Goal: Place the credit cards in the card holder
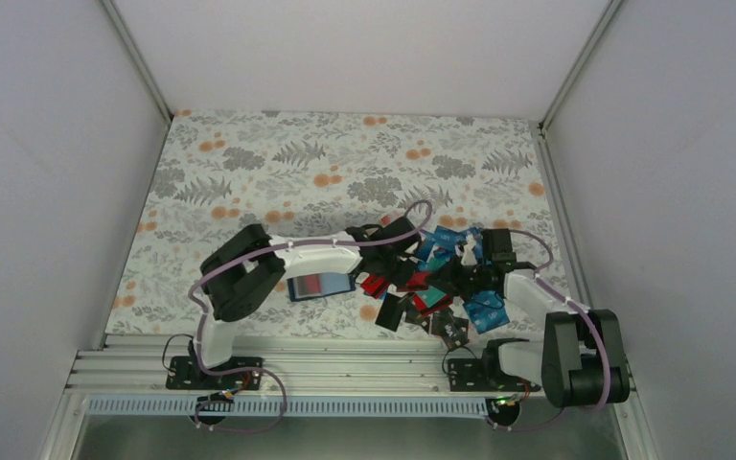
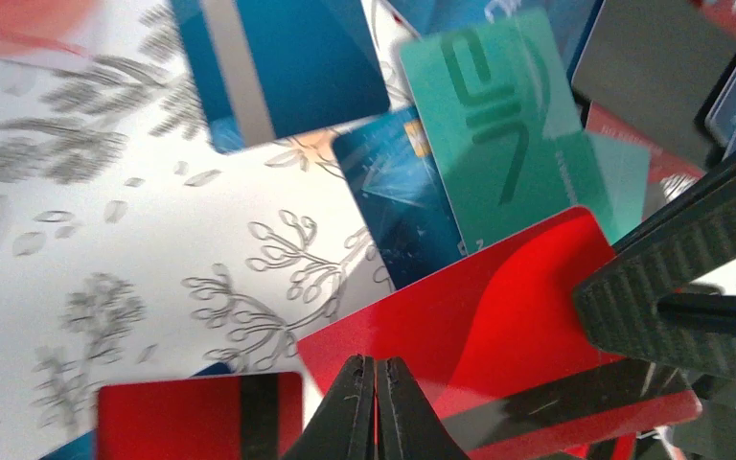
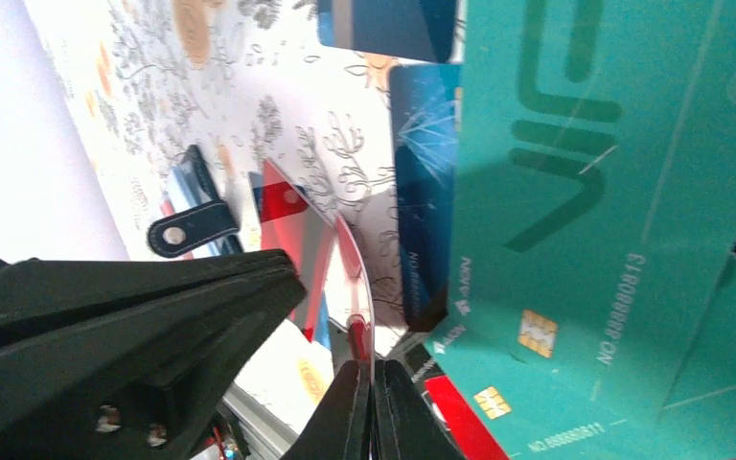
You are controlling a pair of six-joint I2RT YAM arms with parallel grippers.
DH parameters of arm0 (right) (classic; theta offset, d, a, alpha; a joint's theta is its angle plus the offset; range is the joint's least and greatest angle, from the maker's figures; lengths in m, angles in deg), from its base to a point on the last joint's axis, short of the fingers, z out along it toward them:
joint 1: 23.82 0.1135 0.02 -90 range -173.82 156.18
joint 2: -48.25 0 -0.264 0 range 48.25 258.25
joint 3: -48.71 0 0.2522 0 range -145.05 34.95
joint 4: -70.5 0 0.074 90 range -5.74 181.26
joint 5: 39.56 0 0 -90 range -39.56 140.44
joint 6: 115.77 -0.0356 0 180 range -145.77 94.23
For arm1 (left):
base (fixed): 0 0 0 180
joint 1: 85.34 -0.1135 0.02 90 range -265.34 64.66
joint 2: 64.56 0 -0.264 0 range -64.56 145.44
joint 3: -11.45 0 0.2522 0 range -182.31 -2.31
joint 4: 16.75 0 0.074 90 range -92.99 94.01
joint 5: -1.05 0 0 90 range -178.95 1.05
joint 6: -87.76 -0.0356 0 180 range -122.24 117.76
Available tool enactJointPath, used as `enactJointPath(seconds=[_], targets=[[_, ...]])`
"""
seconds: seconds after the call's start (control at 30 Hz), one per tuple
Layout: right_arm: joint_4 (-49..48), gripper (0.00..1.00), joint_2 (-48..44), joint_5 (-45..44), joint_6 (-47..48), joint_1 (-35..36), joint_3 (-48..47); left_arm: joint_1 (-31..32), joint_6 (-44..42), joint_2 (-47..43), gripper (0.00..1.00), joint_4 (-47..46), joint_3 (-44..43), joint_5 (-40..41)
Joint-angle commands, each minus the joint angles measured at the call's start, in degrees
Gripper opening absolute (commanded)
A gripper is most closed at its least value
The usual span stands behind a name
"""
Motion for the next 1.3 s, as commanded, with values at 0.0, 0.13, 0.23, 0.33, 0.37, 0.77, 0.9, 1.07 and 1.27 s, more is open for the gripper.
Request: enactJointPath(seconds=[0.0, 0.13, 0.23, 0.33, 0.37, 0.77, 0.9, 1.07, 1.27], targets=[[-2.2, 0.04, -3.3, 1.8, -2.3, 0.1, -0.9, -1.9, 5.2, -6.6, 0.04, 2.9, -0.3, 2.7], [-3.1, 0.04, -7.1, 1.3, -5.7, 0.1, -3.0, -4.0, 8.7, -11.8, 0.15, 4.1, -0.5, 4.9], [-6.2, 0.04, -10.4, 0.9, -10.8, 0.1, -4.0, -6.1, 11.5, -16.3, 0.34, 4.6, -0.7, 5.7], [-10.7, 0.04, -13.5, -0.5, -17.8, 0.0, -5.5, -8.4, 14.3, -20.1, 0.46, 3.4, -0.4, 5.8], [-12.1, 0.04, -14.5, -1.1, -19.7, 0.0, -6.1, -9.1, 15.1, -21.3, 0.47, 2.4, -0.2, 5.6], [-30.7, 0.04, -18.4, -6.6, -40.0, 0.0, -8.9, -13.3, 22.8, -31.4, 0.65, -19.3, 7.4, -2.9], [-39.9, 0.04, -18.0, -5.7, -48.2, 0.2, -7.4, -13.9, 22.9, -32.9, 0.65, -27.5, 10.2, -5.0], [-49.8, 0.04, -18.0, -7.2, -55.1, 1.2, -6.2, -13.9, 24.3, -33.3, 0.65, -38.1, 13.7, -7.7], [-54.6, 0.04, -18.0, -11.2, -58.1, 4.6, -6.9, -13.9, 25.2, -31.7, 0.63, -48.0, 15.2, -11.2]])
